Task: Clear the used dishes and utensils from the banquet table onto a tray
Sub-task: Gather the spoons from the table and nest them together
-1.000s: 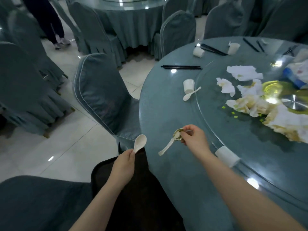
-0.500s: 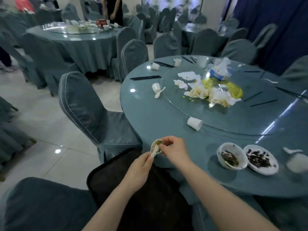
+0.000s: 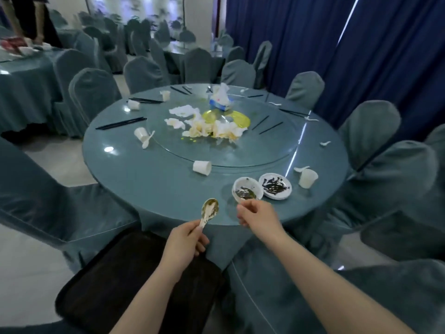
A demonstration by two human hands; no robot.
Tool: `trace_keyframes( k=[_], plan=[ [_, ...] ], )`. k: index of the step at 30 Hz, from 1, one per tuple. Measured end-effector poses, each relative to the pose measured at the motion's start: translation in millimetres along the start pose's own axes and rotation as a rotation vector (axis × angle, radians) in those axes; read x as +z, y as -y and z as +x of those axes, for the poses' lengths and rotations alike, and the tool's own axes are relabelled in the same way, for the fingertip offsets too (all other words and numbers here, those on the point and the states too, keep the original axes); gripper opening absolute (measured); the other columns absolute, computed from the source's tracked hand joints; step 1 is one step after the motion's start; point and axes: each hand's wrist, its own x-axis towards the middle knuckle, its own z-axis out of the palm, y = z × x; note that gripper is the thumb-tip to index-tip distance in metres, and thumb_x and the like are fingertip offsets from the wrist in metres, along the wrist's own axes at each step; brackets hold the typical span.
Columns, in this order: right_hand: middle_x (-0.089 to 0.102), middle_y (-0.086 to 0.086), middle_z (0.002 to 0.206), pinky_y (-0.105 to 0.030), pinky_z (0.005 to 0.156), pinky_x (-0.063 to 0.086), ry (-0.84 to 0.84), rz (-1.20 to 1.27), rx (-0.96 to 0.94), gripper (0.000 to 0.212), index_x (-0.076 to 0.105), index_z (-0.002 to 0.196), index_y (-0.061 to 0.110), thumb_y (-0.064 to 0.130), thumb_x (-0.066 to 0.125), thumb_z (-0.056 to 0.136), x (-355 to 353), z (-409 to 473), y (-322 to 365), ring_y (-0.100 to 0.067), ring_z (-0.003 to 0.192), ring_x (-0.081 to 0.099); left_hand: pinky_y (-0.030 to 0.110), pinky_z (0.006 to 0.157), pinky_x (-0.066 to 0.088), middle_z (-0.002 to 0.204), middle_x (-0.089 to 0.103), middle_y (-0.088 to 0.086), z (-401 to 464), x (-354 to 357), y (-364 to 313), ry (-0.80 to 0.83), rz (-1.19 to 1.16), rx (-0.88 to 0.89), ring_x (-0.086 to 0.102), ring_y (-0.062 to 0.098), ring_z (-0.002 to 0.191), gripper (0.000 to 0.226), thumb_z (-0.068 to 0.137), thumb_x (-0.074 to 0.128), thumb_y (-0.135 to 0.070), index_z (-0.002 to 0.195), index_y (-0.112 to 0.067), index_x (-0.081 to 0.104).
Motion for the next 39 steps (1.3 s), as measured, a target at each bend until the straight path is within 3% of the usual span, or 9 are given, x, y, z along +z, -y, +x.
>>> trace_keyframes(
  k=[3, 10, 13, 16, 21, 25, 28, 30, 39],
  plan=[
    [0.071, 0.003, 0.072, -0.039, 0.079, 0.057, -0.1, 0.004, 0.043, 0.01, 0.067, 0.081, 0.023, 0.023, 0.062, 0.089, -53, -10, -19, -0.01, 0.066, 0.066, 0.019, 0.045, 0.044, 0.059, 0.067, 0.0, 5, 35, -14, 0.056, -0.067, -0.05, 0.057, 0.005, 0.047, 0.021, 0.099, 0.044, -0.015, 0.101, -0.029, 0.06],
    [0.072, -0.002, 0.077, -0.024, 0.063, 0.054, -0.375, 0.11, 0.091, 0.009, 0.065, 0.086, 0.024, 0.017, 0.061, 0.09, -201, -50, -52, -0.013, 0.067, 0.066, 0.024, 0.04, 0.043, 0.053, 0.065, 0.008, 10, 142, -73, 0.253, -0.223, -0.075, 0.059, 0.017, 0.043, 0.015, 0.101, 0.038, -0.013, 0.112, -0.02, 0.046],
    [0.072, -0.004, 0.081, -0.02, 0.058, 0.051, -0.448, 0.243, 0.145, 0.006, 0.064, 0.092, 0.018, 0.017, 0.058, 0.093, -270, -57, -72, -0.012, 0.065, 0.065, 0.023, 0.042, 0.047, 0.062, 0.069, 0.013, 2, 196, -102, 0.405, -0.199, -0.048, 0.066, 0.021, 0.051, 0.014, 0.102, 0.035, -0.013, 0.112, -0.017, 0.045],
    [0.07, -0.006, 0.08, -0.021, 0.057, 0.049, -0.493, 0.32, 0.156, 0.008, 0.064, 0.093, 0.014, 0.016, 0.057, 0.094, -337, -57, -91, -0.013, 0.062, 0.06, 0.026, 0.049, 0.05, 0.071, 0.072, 0.016, -9, 253, -129, 0.454, -0.167, -0.016, 0.068, 0.022, 0.06, 0.014, 0.102, 0.034, -0.012, 0.107, -0.018, 0.046],
    [0.071, -0.005, 0.083, -0.017, 0.053, 0.048, -0.412, 0.304, 0.153, 0.009, 0.065, 0.091, 0.014, 0.018, 0.058, 0.093, -420, -38, -121, -0.011, 0.06, 0.059, 0.024, 0.051, 0.052, 0.08, 0.074, 0.017, -16, 333, -165, 0.367, -0.244, -0.023, 0.068, 0.021, 0.06, 0.015, 0.101, 0.034, -0.007, 0.109, -0.01, 0.045],
    [0.07, -0.008, 0.086, -0.02, 0.058, 0.048, -0.335, 0.32, 0.155, 0.01, 0.066, 0.093, 0.01, 0.015, 0.058, 0.094, -449, -5, -133, -0.013, 0.062, 0.057, 0.034, 0.069, 0.053, 0.087, 0.074, 0.013, -16, 356, -173, 0.237, -0.284, -0.034, 0.068, 0.025, 0.071, 0.013, 0.101, 0.038, -0.008, 0.111, -0.008, 0.047],
    [0.07, -0.008, 0.086, -0.027, 0.066, 0.049, -0.276, 0.328, 0.131, 0.01, 0.066, 0.088, 0.013, 0.012, 0.057, 0.094, -448, 21, -138, -0.014, 0.062, 0.058, 0.038, 0.083, 0.052, 0.082, 0.074, 0.012, -10, 355, -173, 0.171, -0.248, -0.046, 0.071, 0.024, 0.072, 0.014, 0.1, 0.04, -0.007, 0.108, -0.008, 0.051],
    [0.07, -0.005, 0.084, -0.025, 0.063, 0.048, -0.234, 0.297, 0.115, 0.011, 0.066, 0.088, 0.015, 0.011, 0.057, 0.093, -441, 37, -141, -0.012, 0.061, 0.059, 0.041, 0.088, 0.051, 0.08, 0.075, 0.012, -2, 350, -172, 0.155, -0.239, -0.049, 0.072, 0.024, 0.073, 0.014, 0.101, 0.039, -0.008, 0.106, -0.009, 0.052],
    [0.071, -0.002, 0.083, -0.022, 0.063, 0.048, -0.017, 0.188, 0.08, 0.012, 0.066, 0.088, 0.016, 0.006, 0.06, 0.089, -418, 119, -166, -0.011, 0.066, 0.062, 0.036, 0.081, 0.054, 0.086, 0.075, 0.014, 44, 359, -160, -0.009, -0.328, -0.129, 0.073, 0.024, 0.075, 0.011, 0.099, 0.041, -0.008, 0.101, -0.008, 0.052]
  ],
)
